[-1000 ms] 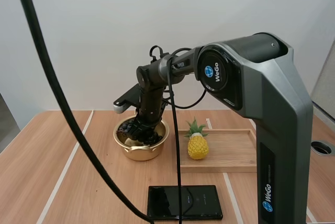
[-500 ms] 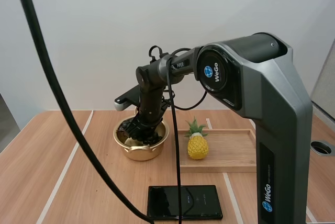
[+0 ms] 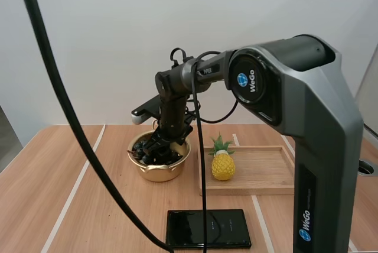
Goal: Open the pot, put the grape inside, and close it
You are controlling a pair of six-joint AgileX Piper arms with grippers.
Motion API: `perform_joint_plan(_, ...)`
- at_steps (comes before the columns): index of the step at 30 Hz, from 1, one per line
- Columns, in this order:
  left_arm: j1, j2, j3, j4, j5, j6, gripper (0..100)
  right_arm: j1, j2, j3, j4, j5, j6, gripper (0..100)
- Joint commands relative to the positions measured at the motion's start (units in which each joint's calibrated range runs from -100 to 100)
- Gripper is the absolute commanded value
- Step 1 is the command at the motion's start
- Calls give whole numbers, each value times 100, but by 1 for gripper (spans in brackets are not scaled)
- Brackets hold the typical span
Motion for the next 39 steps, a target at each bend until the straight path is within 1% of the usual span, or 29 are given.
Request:
perform_joint_plan(1, 10, -39, -39, 7, -42, 8, 0, -13, -351, 9, 57, -176, -39, 100)
perform_joint_plan(9, 10, -39, -39, 7, -42, 8, 0, -13, -712, 9, 292, -162, -49, 100)
perform_joint_plan(16, 10, -39, -39, 7, -42, 8, 0, -13, -944, 9, 292, 79, -49, 100)
perform_joint_plan(21, 10, -39, -39, 7, -42, 8, 0, -13, -1336, 9, 236, 63, -86, 100)
perform_joint_plan(24, 10, -39, -39, 7, -42, 8, 0, -13, -1601, 9, 71, -58, -88, 100)
perform_joint_plan(31, 10, -39, -39, 7, -42, 8, 0, -20, -2161, 9, -618, -218, -9, 100)
perform_joint_plan(36, 10, -39, -39, 7, -42, 8, 0, -127, -2688, 9, -664, -551, 267, 100)
perform_joint_plan(39, 10, -39, -39, 209, -43, 8, 0, -290, -3005, 9, -664, -799, 382, 100)
